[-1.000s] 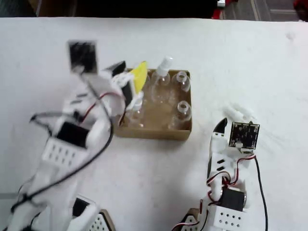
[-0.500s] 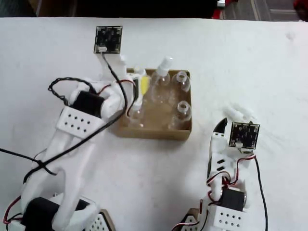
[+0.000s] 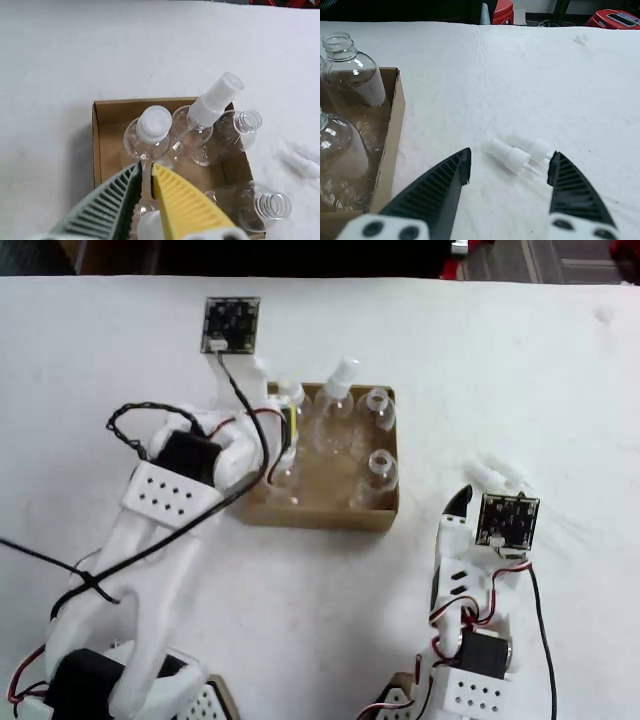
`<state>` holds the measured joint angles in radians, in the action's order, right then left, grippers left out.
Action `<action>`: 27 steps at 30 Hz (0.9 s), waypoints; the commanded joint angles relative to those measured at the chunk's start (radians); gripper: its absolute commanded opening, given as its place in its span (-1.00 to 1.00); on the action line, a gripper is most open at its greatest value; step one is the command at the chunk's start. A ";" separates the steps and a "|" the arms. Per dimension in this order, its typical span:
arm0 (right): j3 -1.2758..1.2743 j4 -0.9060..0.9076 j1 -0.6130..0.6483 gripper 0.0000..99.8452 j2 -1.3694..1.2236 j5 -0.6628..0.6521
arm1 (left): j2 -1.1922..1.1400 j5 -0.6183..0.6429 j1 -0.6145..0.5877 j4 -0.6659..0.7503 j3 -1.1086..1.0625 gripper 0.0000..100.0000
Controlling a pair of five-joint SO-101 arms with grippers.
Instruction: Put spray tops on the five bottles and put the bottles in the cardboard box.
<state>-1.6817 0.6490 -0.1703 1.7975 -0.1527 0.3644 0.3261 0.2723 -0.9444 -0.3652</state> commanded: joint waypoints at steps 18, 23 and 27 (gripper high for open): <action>-0.009 -0.008 0.007 -0.54 0.001 -0.011 | 0.145 0.012 -0.045 0.032 0.032 -0.96; -0.009 -0.018 -0.004 -0.54 0.004 -0.002 | 0.378 0.008 -0.225 0.023 0.008 -0.95; -0.005 -0.027 -0.033 -0.54 0.005 0.000 | 0.550 0.008 -0.374 0.023 -0.130 -0.95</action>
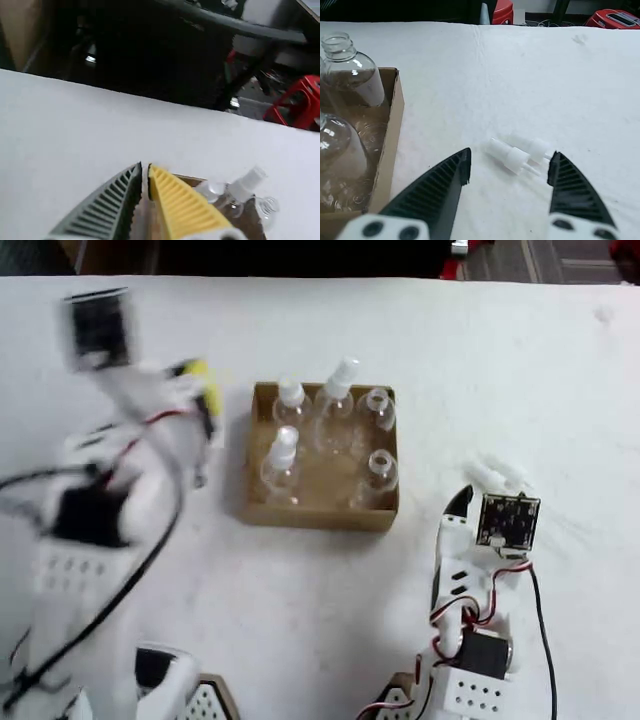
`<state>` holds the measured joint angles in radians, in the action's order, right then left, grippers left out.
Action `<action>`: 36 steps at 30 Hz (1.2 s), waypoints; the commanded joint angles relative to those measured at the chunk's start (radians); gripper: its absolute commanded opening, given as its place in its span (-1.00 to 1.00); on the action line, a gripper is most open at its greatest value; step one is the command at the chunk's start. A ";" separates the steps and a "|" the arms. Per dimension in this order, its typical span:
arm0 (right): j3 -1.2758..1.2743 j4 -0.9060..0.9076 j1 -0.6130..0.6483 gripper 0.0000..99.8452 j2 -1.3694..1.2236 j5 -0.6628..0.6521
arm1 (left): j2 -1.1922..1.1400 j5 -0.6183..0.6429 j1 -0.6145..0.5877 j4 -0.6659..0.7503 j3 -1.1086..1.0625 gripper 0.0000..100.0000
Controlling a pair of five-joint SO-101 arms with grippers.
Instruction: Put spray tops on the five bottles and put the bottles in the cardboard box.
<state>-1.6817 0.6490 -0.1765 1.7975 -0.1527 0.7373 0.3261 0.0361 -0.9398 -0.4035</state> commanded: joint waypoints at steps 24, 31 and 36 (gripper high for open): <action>-0.008 -0.074 -0.102 -0.53 0.005 0.000 | 1.047 -0.307 -0.219 0.391 -1.192 -0.93; -0.008 -0.065 -0.047 -0.54 0.002 -0.011 | 1.047 -0.308 -0.219 0.439 -1.244 -0.93; -0.008 -0.058 -0.048 -0.54 0.002 -0.011 | 1.047 -0.304 -0.217 0.431 -1.247 -0.93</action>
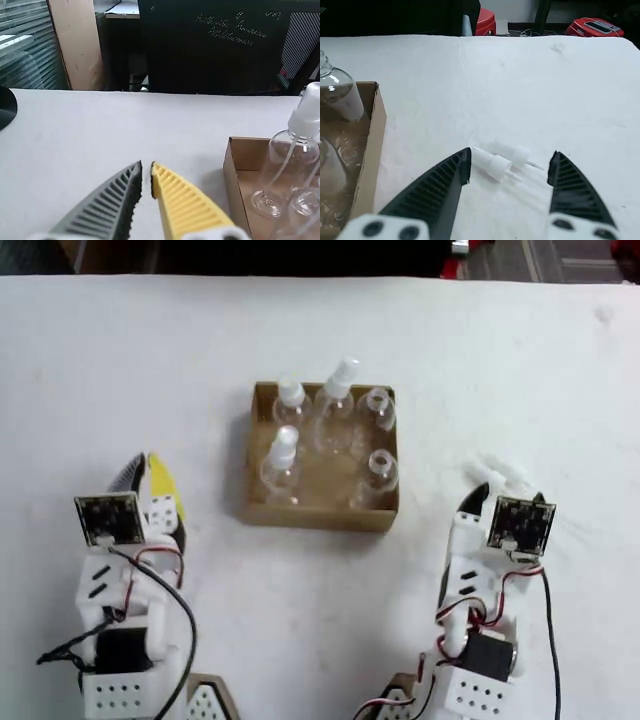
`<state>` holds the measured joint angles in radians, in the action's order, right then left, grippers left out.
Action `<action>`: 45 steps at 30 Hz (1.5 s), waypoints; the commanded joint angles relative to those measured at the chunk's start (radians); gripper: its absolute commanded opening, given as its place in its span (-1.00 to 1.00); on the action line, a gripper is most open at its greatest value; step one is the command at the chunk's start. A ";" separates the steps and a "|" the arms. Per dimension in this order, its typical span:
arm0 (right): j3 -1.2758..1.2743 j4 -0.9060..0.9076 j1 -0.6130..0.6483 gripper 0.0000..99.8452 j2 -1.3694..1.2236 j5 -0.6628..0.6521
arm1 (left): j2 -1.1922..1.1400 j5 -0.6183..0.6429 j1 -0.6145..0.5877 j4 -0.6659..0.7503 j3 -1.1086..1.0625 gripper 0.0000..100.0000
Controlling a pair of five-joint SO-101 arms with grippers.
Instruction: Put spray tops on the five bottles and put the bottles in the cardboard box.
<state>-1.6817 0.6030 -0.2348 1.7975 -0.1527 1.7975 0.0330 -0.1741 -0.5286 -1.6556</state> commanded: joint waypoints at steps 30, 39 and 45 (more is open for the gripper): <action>-0.008 -0.143 -0.024 -0.54 0.005 -0.011 | -0.013 -0.209 0.375 -0.064 0.032 -0.93; 0.014 -0.165 -0.058 -0.54 0.002 -0.236 | 0.015 -0.169 0.326 -0.066 0.020 -0.93; 0.167 -0.007 -0.004 -0.54 -0.002 -0.203 | 0.030 -0.172 0.315 -0.057 -0.029 -0.93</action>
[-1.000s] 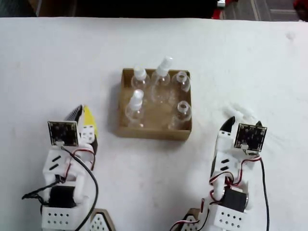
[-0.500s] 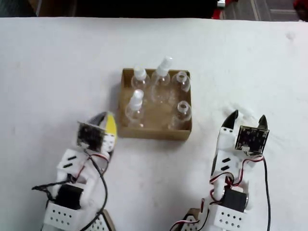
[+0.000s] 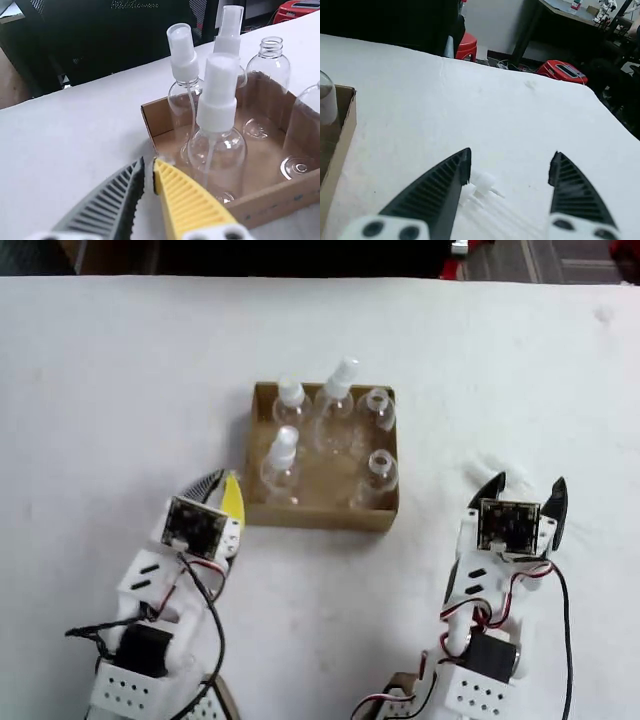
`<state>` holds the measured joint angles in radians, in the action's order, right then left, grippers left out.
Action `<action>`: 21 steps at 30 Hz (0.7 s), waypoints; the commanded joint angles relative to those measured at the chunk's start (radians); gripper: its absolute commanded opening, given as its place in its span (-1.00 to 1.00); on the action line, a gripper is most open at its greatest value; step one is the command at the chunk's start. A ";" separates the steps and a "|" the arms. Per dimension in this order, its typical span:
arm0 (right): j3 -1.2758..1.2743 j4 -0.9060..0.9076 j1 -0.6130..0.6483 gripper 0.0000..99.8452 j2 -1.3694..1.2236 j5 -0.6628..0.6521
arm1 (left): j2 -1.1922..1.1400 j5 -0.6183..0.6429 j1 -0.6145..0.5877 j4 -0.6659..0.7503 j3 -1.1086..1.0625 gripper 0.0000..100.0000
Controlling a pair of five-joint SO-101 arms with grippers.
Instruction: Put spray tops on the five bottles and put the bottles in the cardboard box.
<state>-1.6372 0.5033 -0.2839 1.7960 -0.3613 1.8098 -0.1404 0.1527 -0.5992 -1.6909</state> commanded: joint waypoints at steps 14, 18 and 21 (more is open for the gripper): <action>0.789 0.300 -0.016 -0.68 -0.865 -0.189 | 0.018 0.002 -0.019 0.040 -0.002 -0.93; 1.083 0.492 0.019 -0.60 -1.254 -0.368 | 0.018 0.000 -0.019 0.049 -0.002 -0.93; 1.313 0.662 0.028 -0.60 -1.529 -0.443 | 0.018 0.000 -0.019 0.064 -0.002 -0.93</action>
<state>-0.6506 0.9712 -0.2777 0.6345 -0.6974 1.8098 -0.1404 0.1419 -0.5777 -1.6955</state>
